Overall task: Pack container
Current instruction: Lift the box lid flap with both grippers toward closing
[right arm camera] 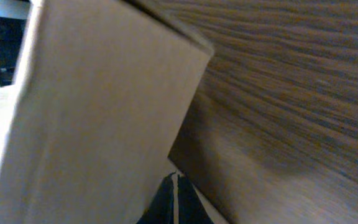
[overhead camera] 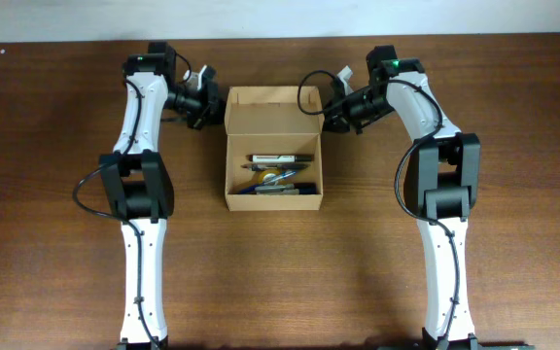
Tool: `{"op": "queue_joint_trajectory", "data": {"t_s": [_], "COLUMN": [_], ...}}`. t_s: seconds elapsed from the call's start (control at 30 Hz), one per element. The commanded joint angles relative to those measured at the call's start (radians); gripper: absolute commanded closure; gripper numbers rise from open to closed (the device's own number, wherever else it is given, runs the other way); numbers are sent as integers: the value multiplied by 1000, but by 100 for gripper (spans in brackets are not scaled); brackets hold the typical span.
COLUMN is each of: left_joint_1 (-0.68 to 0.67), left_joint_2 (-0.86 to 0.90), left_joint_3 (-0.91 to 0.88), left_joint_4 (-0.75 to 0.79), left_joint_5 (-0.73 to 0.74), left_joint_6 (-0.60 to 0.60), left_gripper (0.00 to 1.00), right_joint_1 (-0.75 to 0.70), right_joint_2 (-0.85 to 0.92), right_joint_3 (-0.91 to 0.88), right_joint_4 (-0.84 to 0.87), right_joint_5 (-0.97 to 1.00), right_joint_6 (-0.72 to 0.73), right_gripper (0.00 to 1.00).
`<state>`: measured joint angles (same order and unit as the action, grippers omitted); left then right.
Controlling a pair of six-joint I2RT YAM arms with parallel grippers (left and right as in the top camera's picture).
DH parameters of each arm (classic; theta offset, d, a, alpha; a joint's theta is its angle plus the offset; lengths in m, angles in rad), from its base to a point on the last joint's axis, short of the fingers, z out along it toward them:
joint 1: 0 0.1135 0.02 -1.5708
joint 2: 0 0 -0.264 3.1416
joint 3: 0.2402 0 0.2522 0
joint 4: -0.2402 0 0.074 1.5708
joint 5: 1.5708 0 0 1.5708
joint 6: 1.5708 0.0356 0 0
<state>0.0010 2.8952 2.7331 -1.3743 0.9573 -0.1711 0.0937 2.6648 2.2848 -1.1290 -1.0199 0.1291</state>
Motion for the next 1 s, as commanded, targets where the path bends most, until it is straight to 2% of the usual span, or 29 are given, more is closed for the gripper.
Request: {"op": "queue_joint_trajectory", "data": {"t_s": [0.0, 0.27, 0.57, 0.77, 0.97], "left_joint_1": [-7, 2, -5, -10, -31], "left_joint_2": [3, 0, -1, -43, -81], "left_joint_3": [7, 100, 406, 406, 406], "left_joint_4": [17, 16, -141, -208, -302], "left_joint_5": [122, 172, 66, 59, -15], "left_joint_6": [29, 31, 31, 76, 126], "left_gripper": [98, 99, 98, 99, 99], "right_joint_1": [2, 1, 5, 8, 31], "right_joint_2": [4, -57, -208, -323, -388], "right_joint_3": [1, 13, 74, 74, 75], "right_joint_4": [4, 6, 7, -16, -110], "right_joint_5": [-100, -96, 37, 110, 225], "right_joint_6": [-43, -126, -130, -140, -205], "right_gripper": [96, 96, 96, 96, 96]}}
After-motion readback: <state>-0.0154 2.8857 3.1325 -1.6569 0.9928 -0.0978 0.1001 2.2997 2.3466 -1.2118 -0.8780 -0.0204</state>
